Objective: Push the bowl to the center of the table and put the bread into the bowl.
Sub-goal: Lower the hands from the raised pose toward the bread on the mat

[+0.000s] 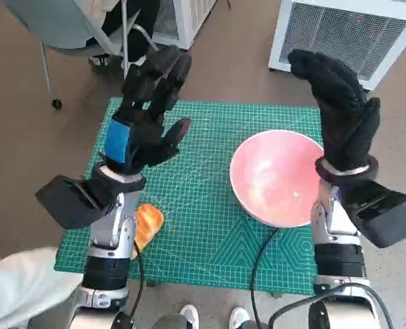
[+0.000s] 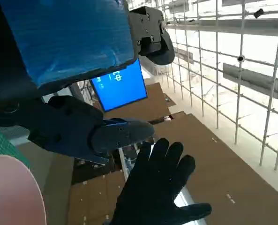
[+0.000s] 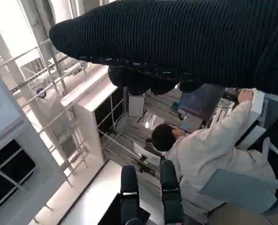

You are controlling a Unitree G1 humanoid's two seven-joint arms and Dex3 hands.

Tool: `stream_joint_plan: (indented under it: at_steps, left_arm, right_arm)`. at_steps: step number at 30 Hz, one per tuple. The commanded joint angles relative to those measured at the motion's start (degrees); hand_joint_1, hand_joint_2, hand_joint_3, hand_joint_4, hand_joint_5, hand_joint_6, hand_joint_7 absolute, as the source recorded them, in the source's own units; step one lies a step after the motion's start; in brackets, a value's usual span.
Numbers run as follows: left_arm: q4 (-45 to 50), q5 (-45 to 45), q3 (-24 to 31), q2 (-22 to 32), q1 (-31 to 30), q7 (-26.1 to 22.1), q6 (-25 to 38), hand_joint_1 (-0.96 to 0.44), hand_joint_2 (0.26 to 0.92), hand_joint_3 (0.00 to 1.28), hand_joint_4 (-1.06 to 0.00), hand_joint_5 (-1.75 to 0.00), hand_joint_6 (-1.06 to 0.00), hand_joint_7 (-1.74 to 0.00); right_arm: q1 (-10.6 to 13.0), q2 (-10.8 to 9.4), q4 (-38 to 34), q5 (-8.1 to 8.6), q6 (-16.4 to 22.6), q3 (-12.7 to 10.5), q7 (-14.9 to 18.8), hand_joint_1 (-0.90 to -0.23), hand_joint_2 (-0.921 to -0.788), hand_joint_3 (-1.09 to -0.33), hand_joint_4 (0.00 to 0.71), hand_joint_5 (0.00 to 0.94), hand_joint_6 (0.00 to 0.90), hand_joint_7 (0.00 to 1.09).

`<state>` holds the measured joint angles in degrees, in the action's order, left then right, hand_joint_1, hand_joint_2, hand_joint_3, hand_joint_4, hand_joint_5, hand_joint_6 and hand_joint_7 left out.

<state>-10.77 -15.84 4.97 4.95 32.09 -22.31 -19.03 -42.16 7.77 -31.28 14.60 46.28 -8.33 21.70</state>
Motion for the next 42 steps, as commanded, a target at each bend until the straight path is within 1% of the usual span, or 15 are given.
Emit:
stream_joint_plan:
  at_steps: [1, 14, 22, 26, 29, 33, 35, 39, 40, 41, 42]
  left_arm:
    - [-0.1, 0.4, 0.2, 0.6, 0.7, -0.1, -0.7, -0.31, 0.920, 0.47, -0.19, -0.01, 0.00, -0.67]
    - [-0.6, 0.8, 0.2, 0.7, 0.6, 0.2, -1.7, -0.31, 0.921, 0.48, -0.20, -0.01, 0.00, -0.67]
    - [-0.6, 0.7, 0.2, 0.7, 0.3, 0.2, -1.7, -0.31, 0.921, 0.48, -0.20, -0.01, 0.00, -0.67]
    - [-0.3, 0.8, 0.1, 0.7, 0.1, 0.3, -1.8, -0.31, 0.921, 0.48, -0.20, -0.01, 0.00, -0.67]
    - [-0.4, 0.9, 0.2, 0.7, -0.1, 0.3, -1.9, -0.31, 0.921, 0.48, -0.20, -0.01, 0.00, -0.68]
    - [-0.3, 0.9, 0.2, 0.7, -0.5, 0.3, -2.2, -0.32, 0.921, 0.47, -0.20, -0.01, 0.00, -0.68]
    - [-0.3, 0.9, 0.3, 0.7, -0.7, 0.3, -2.3, -0.32, 0.921, 0.47, -0.20, -0.01, 0.00, -0.68]
    - [-0.5, 0.8, 0.4, 0.8, -0.9, 0.2, -2.6, -0.32, 0.921, 0.47, -0.20, -0.01, 0.00, -0.68]
    - [-0.5, 0.7, 0.5, 0.8, -1.0, 0.1, -2.7, -0.32, 0.921, 0.47, -0.20, -0.01, 0.00, -0.68]
    - [-0.5, 0.7, 0.5, 0.8, -1.0, 0.1, -2.7, -0.32, 0.921, 0.46, -0.20, -0.01, 0.00, -0.68]
    - [-0.6, 0.7, 0.5, 0.8, -1.0, 0.2, -2.7, -0.32, 0.921, 0.46, -0.21, -0.01, 0.00, -0.68]
  right_arm:
    - [0.4, 0.0, -0.7, 0.11, -0.1, -0.1, 0.2, -0.612, -0.921, -0.762, 0.409, 0.003, 0.200, 0.42]
    - [0.6, 0.0, -0.9, -0.28, 0.4, -0.2, 0.0, -0.607, -0.921, -0.763, 0.409, 0.002, 0.203, 0.41]
    - [0.7, 0.1, -1.2, -0.28, 0.7, -0.4, 0.0, -0.606, -0.921, -0.762, 0.407, 0.001, 0.205, 0.41]
    - [1.0, 0.4, -1.3, -0.02, 0.8, -0.6, 0.2, -0.606, -0.921, -0.761, 0.407, 0.000, 0.203, 0.41]
    - [1.4, 1.2, -1.9, 0.61, 1.3, -1.3, 0.7, -0.608, -0.921, -0.759, 0.406, 0.000, 0.197, 0.40]
    - [1.6, 3.0, -4.9, 2.39, 2.5, -3.3, 1.9, -0.611, -0.921, -0.753, 0.397, 0.000, 0.194, 0.39]
    - [1.5, 3.9, -7.1, 2.36, 3.7, -4.5, 1.7, -0.611, -0.921, -0.753, 0.391, 0.000, 0.194, 0.39]
    - [2.3, 5.6, -10.2, 0.43, 6.6, -6.9, -1.1, -0.603, -0.921, -0.770, 0.380, 0.000, 0.189, 0.38]
    - [2.6, 5.9, -10.9, -0.36, 7.2, -7.5, -2.3, -0.601, -0.921, -0.777, 0.377, 0.000, 0.187, 0.39]
    - [2.8, 6.2, -11.5, -0.94, 7.7, -7.8, -3.1, -0.598, -0.921, -0.787, 0.375, 0.000, 0.169, 0.42]
    - [3.0, 6.7, -12.7, -1.91, 8.2, -8.5, -4.6, -0.597, -0.921, -0.791, 0.374, 0.000, 0.162, 0.43]
